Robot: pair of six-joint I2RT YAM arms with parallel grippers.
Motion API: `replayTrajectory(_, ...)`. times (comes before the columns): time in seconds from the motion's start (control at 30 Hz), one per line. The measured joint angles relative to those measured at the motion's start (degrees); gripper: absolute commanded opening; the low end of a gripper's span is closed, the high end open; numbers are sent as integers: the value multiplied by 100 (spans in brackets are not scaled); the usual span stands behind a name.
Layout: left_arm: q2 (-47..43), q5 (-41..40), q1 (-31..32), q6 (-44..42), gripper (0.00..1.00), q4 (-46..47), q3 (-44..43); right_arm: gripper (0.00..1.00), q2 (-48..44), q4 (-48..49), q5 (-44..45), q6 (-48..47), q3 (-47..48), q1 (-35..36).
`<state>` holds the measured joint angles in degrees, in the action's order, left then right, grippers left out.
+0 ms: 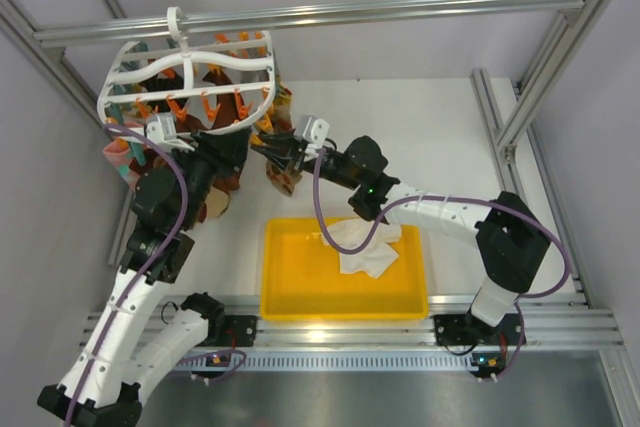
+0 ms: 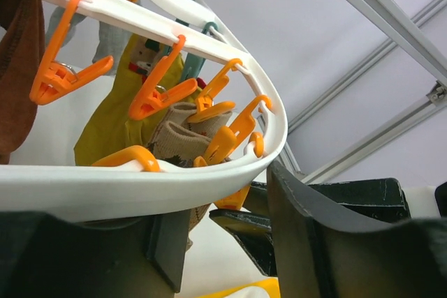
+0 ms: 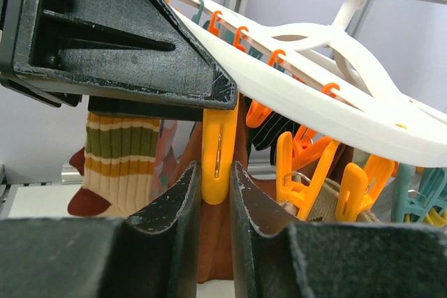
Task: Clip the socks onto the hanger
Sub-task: Open the clamp at the hanger.
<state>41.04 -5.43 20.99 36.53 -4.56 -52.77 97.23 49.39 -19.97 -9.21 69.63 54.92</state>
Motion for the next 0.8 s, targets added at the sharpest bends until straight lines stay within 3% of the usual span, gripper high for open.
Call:
replayTrajectory(0.1,22,26,15,20,43,170,55,0,-2,105,-9,46,-31,-26)
replayTrajectory(0.3,46,85,17,7,43,452,157,0,-2,175,-98,131,-33,-85)
replayTrajectory(0.43,57,157,15,-46,18,501,173,0,-2,195,-118,151,-33,-120)
replayTrajectory(0.53,116,284,20,-50,5,638,179,17,-2,199,-125,153,-33,-151)
replayTrajectory(0.57,127,306,22,-57,2,671,179,29,-4,199,-122,153,-33,-153)
replayTrajectory(0.6,140,330,22,-72,0,693,179,35,-9,199,-127,164,-33,-155)
replayTrajectory(0.67,181,402,37,-79,0,750,179,45,-17,155,-247,133,-44,-149)
replayTrajectory(0.8,249,457,52,-96,0,758,179,57,-57,-17,-415,116,-177,-149)
